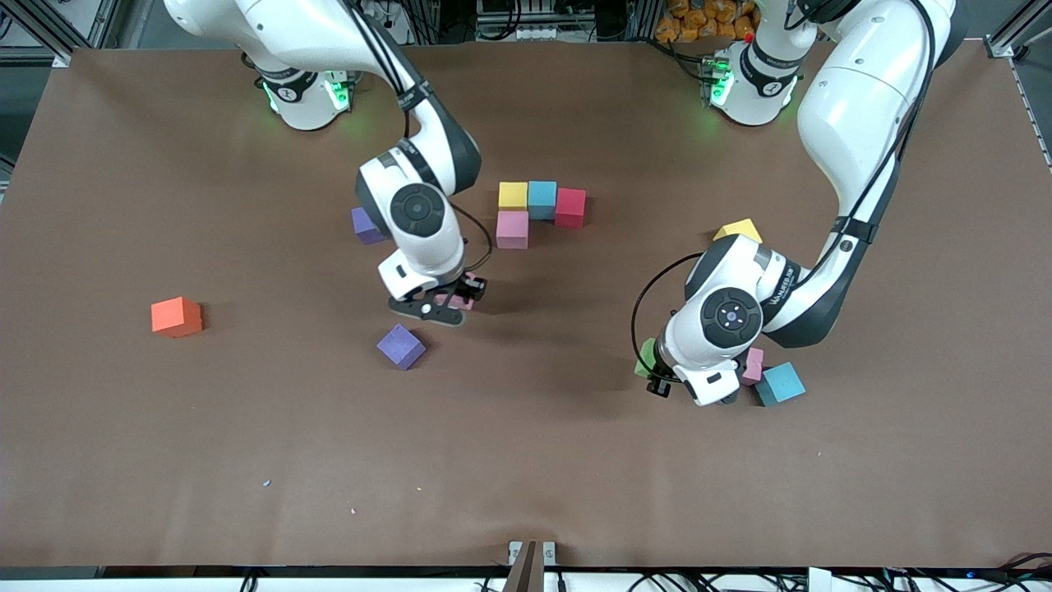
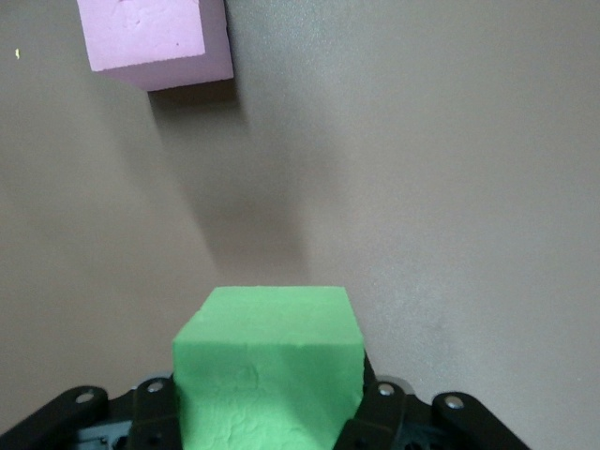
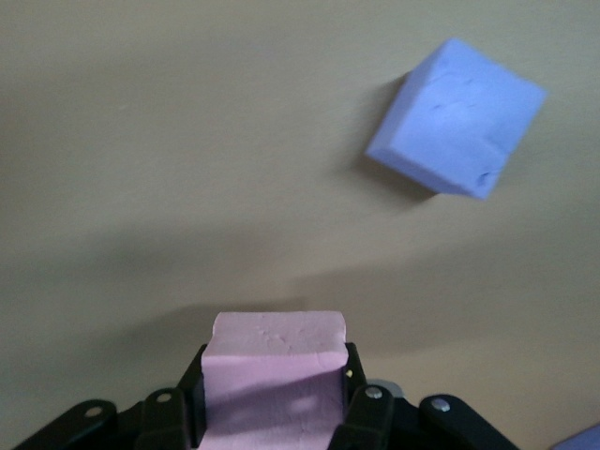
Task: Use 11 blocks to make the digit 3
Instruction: 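Lift and carry the pink block to the block row with the right gripper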
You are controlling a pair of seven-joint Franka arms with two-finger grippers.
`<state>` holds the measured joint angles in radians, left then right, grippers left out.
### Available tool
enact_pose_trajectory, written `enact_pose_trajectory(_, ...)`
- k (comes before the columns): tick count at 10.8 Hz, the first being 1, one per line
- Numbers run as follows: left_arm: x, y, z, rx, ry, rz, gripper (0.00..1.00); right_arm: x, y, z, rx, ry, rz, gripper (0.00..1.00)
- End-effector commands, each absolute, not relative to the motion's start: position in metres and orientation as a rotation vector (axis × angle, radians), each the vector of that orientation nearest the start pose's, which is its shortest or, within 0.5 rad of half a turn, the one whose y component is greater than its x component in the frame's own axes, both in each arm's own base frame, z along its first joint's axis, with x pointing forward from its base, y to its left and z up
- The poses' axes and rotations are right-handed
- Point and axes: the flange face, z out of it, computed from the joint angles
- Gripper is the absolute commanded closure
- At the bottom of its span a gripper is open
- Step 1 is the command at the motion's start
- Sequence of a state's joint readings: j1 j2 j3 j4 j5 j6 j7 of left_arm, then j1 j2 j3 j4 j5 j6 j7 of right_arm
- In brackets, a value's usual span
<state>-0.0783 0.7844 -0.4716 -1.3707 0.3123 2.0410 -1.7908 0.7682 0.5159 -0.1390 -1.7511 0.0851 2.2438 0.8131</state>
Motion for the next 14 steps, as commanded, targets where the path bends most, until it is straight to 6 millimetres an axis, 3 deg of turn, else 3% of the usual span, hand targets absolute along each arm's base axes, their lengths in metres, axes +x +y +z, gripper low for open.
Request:
enact_pose_trajectory(1,0.660,-0.301,0.284,-2.557,-1.802,0.111,0.90,0.527,0.415,0.279,-3.118,0.278,0.003,1.00)
enact_pose_trajectory(3,0.660,-0.301,0.284,-2.557,-1.802,0.111,0.90,0.525,0.445,0.283,-3.094,0.230,-0.031,1.00)
enact_pose_trajectory(6,0.660,-0.302,0.284,-2.558,-1.800,0.111,0.90,0.526,0.463,0.259,-3.108,0.194,-0.039,1.00)
enact_pose_trajectory(9,0.659,-0.302,0.283,-2.557,-1.800,0.114,0.90,0.517,0.469,0.248,-3.126,0.163,-0.033,1.00)
enact_pose_trajectory(14,0.659,-0.302,0.282,-2.556,-1.799,0.116,0.90,0.485,0.477,0.226,-3.136,0.093,0.033,1.00)
